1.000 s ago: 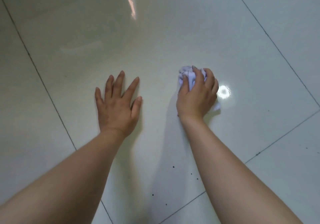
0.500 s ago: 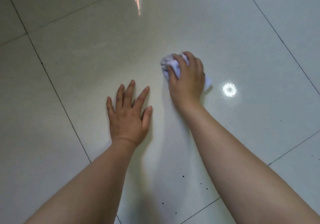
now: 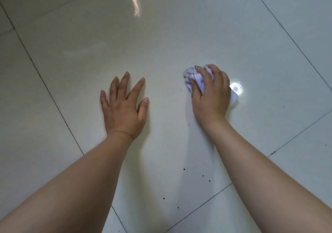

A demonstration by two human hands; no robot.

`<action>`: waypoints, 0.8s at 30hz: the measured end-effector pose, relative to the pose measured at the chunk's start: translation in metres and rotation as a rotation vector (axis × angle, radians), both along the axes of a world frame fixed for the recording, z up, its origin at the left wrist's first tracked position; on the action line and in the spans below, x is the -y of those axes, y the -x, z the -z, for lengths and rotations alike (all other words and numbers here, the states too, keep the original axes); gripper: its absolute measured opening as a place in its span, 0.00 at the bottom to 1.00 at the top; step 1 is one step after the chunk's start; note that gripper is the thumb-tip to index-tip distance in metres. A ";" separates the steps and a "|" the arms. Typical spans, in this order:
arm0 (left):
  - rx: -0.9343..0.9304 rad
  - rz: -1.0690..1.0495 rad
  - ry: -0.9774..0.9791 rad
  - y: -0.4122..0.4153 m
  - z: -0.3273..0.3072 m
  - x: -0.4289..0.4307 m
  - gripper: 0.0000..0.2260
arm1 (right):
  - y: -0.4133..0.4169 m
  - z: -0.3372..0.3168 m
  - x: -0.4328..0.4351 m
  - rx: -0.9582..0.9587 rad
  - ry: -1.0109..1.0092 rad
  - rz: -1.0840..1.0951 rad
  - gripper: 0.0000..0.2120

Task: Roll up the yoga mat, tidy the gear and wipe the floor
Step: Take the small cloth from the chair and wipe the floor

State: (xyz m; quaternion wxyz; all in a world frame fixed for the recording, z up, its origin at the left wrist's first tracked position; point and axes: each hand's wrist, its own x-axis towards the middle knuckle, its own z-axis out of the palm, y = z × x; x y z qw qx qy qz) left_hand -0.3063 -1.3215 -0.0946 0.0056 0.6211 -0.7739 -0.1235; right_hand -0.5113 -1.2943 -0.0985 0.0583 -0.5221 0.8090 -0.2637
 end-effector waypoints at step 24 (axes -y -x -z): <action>-0.049 0.018 -0.036 0.117 0.002 -0.104 0.26 | 0.050 0.002 -0.093 0.022 0.043 -0.053 0.17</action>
